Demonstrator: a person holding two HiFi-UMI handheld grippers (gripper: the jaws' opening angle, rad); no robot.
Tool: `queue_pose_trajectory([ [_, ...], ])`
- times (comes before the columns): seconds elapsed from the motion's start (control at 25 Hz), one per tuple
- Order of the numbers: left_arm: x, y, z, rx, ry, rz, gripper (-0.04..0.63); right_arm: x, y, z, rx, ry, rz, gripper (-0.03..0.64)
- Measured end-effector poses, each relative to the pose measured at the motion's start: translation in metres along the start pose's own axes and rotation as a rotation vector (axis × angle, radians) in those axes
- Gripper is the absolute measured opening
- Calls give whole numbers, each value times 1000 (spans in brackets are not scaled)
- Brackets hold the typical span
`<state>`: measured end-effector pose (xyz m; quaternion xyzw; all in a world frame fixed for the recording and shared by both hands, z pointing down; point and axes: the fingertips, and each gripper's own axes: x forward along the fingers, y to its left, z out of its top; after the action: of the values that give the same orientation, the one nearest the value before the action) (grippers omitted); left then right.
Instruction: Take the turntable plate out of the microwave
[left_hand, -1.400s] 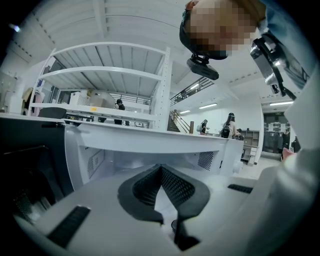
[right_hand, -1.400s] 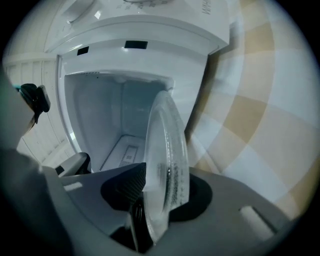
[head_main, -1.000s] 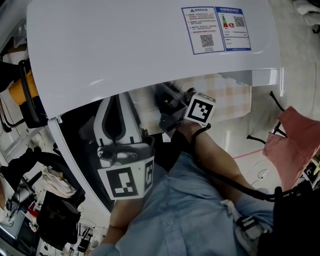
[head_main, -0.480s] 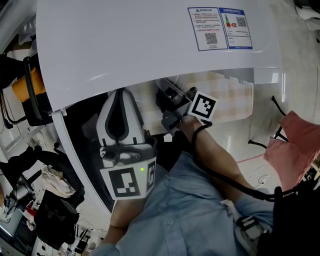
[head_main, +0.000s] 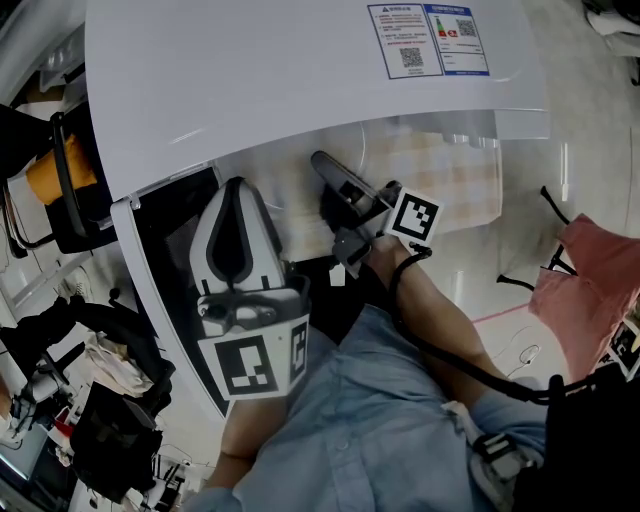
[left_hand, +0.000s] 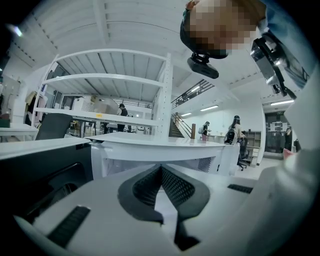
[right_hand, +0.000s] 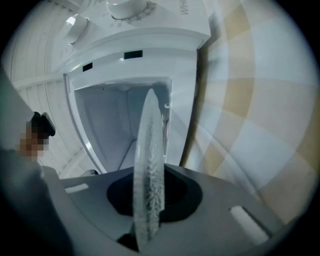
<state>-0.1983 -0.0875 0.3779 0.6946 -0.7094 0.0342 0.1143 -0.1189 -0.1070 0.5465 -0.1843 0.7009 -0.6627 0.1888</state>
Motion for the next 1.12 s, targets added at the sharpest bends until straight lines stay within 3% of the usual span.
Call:
queue_pose_trajectory([
  [0.72,-39,-13,36,-11,-55,-63,8,-57,45,-35,-31,-14,-32,25],
  [1.12,-54,-30,77,-6,-97,-105,8,-86,97,-45,-54,-5,-27,26],
])
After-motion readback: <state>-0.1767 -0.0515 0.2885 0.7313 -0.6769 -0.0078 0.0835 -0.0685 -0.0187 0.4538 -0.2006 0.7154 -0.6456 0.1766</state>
